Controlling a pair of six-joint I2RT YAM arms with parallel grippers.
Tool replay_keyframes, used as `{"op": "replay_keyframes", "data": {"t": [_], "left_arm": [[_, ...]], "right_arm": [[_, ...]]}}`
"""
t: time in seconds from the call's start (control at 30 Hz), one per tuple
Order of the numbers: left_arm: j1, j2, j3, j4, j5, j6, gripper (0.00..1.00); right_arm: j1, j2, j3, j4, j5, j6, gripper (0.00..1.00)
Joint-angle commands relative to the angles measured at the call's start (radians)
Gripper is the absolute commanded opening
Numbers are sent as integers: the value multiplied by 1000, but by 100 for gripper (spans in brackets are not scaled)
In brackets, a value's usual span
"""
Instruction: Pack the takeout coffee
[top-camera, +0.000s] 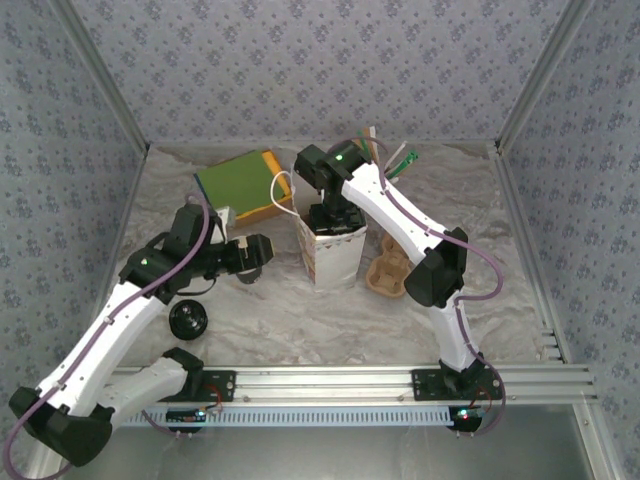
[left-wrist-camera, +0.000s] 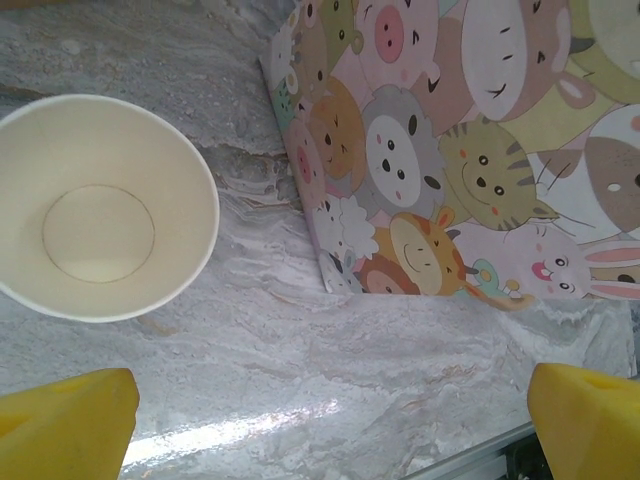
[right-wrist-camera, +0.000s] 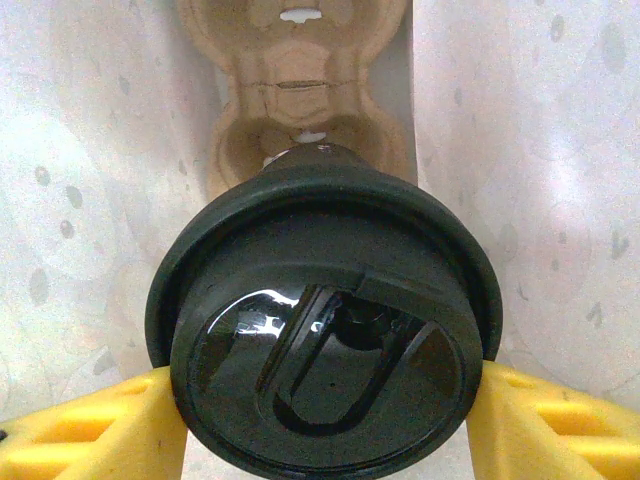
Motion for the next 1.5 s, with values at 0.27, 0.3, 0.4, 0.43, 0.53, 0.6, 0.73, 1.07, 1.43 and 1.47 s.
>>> {"op": "replay_keyframes", "data": {"t": [0.27, 0.3, 0.4, 0.43, 0.53, 0.6, 0.73, 1.07, 1.43, 1.47], "left_arm": [[-5, -61, 32, -29, -108, 16, 100], [-5, -65, 30, -30, -112, 16, 100], [-4, -76, 24, -40, -134, 14, 99], [-5, -80, 24, -41, -139, 15, 99], [-5, -89, 18, -39, -143, 13, 100], [-4, -90, 15, -39, -140, 9, 100], [-4, -92, 9, -35, -130, 4, 100], [-3, -87, 2, -23, -116, -2, 100], [-4, -87, -2, -17, -112, -7, 100], [-4, -87, -2, -17, -111, -6, 100]], "right_arm": [[0, -31, 11, -194, -13, -4, 68], [0, -30, 11, -194, -14, -5, 68], [1, -25, 17, -192, -19, -5, 68], [3, -24, 22, -192, -20, -4, 68], [7, -14, 34, -194, -23, -8, 68], [8, -7, 40, -191, -26, -9, 68], [10, 3, 47, -194, -25, -14, 68], [9, 13, 40, -194, -12, -24, 68], [8, 29, 37, -192, -7, -34, 68], [7, 30, 37, -191, -6, -35, 68]]}}
